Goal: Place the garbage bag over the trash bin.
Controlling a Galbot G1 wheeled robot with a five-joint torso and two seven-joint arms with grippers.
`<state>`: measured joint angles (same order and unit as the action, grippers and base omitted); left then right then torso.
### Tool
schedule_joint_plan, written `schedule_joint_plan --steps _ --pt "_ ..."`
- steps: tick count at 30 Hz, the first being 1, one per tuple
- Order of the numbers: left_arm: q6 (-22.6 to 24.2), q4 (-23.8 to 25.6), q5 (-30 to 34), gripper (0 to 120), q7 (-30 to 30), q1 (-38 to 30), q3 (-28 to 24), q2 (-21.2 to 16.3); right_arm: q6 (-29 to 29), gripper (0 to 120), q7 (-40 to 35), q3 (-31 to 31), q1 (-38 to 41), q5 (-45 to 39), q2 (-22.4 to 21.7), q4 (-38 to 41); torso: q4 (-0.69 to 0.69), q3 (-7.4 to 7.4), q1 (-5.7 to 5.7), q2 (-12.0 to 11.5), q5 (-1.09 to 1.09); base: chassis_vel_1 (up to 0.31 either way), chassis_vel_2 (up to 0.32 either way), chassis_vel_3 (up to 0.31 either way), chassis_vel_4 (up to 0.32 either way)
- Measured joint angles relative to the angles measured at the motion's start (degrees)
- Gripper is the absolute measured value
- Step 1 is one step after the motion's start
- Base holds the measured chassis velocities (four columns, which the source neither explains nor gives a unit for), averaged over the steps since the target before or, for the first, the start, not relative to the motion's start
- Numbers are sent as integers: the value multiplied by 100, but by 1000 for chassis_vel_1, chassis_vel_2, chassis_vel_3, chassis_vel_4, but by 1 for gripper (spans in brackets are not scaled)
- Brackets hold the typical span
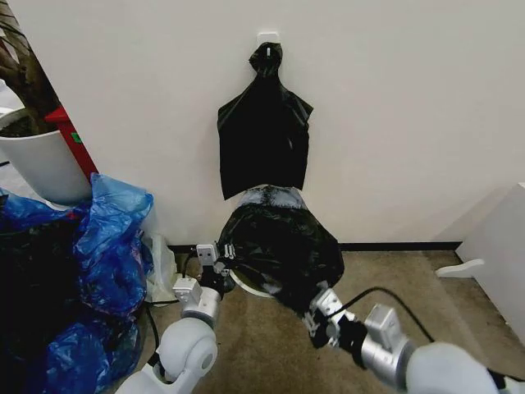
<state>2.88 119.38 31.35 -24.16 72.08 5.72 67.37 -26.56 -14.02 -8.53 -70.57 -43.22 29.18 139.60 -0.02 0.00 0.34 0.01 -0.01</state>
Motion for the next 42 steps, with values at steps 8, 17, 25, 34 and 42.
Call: schedule_joint_plan --steps 8,17,25,34,42 --pt "95 91 194 4 -32 -34 -69 -6 130 0 90 -589 134 442 597 -686 1 0 0 0 0 0 0 0 0" --pt "270 357 414 4 -107 23 -82 -82 179 0 56 -583 129 685 871 -1450 1 0 0 0 0 0 0 0 0" --pt "417 636 506 4 -152 159 -53 -192 361 0 86 -366 63 850 988 -1946 0 0 0 0 0 0 0 0 0" --pt "432 673 361 4 -160 217 8 -215 277 8 -41 -237 -165 903 897 -1634 1 0 0 0 1 0 0 0 0" --pt "381 494 310 4 -210 143 63 -213 540 37 -90 139 -887 1311 643 -1035 -1 0 0 0 0 0 0 0 0"
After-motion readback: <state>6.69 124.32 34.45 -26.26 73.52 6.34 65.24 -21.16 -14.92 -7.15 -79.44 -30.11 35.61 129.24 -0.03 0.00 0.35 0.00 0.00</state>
